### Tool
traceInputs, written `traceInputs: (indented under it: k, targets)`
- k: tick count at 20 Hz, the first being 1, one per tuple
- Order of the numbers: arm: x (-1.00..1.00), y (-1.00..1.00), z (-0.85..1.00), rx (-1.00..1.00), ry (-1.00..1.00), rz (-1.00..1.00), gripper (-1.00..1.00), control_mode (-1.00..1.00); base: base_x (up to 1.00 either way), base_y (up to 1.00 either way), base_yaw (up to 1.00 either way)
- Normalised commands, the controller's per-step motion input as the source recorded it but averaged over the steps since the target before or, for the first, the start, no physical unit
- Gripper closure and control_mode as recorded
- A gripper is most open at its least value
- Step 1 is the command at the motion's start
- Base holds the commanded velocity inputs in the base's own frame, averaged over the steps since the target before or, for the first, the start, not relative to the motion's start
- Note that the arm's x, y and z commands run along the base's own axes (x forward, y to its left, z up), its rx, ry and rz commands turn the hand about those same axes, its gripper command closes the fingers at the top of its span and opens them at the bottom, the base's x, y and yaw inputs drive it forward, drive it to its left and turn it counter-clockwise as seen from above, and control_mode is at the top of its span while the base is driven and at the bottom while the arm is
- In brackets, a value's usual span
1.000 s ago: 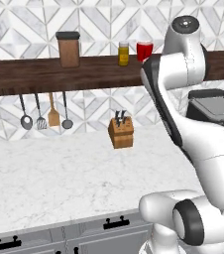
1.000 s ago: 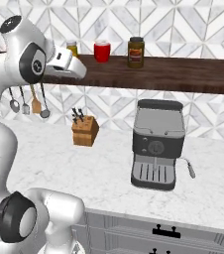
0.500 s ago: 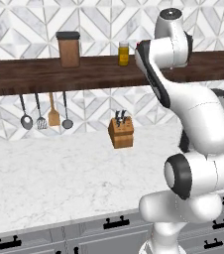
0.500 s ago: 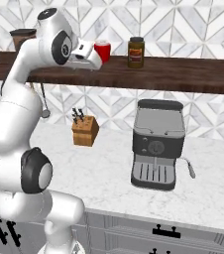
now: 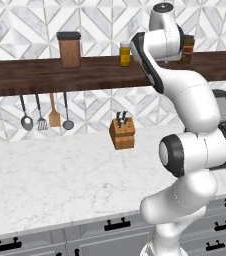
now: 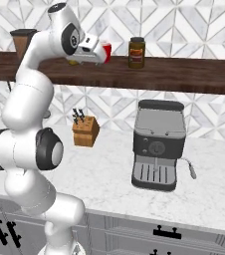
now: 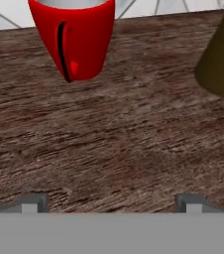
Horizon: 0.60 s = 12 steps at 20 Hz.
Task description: Gather all objects into one cabinet and sort the glasses and bowls to opposite sides.
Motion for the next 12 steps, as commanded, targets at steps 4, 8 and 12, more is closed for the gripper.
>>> traceInputs:
  k: [4, 8, 12]
  targets:
    - [0.37, 0.00, 0.00, 0.00, 0.00, 0.00, -1.00, -1.00, 0.00, 0.00, 0.00]
    - [0.17, 0.01, 0.00, 0.00, -0.03, 0.00, -1.00, -1.00, 0.00, 0.00, 0.00]
    - [0.09, 0.07, 0.00, 0.00, -0.18, 0.00, -1.00, -1.00, 0.00, 0.00, 0.00]
